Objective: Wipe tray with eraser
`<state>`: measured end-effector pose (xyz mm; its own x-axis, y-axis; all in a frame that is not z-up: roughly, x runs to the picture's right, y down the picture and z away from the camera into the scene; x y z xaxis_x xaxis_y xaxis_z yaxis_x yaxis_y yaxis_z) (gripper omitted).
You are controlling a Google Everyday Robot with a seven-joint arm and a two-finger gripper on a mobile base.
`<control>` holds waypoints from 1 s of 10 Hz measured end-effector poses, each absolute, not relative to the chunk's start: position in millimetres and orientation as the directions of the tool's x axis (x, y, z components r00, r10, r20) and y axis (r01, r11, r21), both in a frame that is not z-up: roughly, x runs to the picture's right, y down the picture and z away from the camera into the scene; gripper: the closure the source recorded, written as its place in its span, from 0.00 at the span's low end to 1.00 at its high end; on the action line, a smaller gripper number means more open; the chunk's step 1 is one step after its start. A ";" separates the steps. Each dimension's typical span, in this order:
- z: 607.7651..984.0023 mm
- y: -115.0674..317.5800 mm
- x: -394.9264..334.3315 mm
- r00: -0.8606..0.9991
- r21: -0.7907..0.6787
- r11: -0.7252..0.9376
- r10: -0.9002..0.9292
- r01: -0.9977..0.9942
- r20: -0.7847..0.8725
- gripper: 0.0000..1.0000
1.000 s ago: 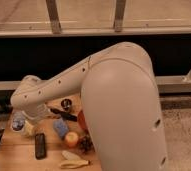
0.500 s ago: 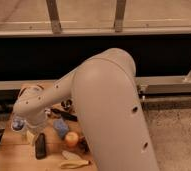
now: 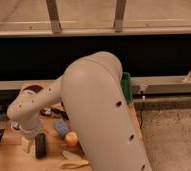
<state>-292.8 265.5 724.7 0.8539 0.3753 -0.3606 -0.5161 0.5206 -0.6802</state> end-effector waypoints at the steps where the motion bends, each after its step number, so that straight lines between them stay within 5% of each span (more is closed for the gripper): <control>1: 727.8 269.2 -292.9 0.853 -0.682 0.515 0.368 -0.519 -0.371 0.30; 10: 756.4 291.7 -273.0 0.774 -0.572 0.523 0.386 -0.632 -0.502 0.30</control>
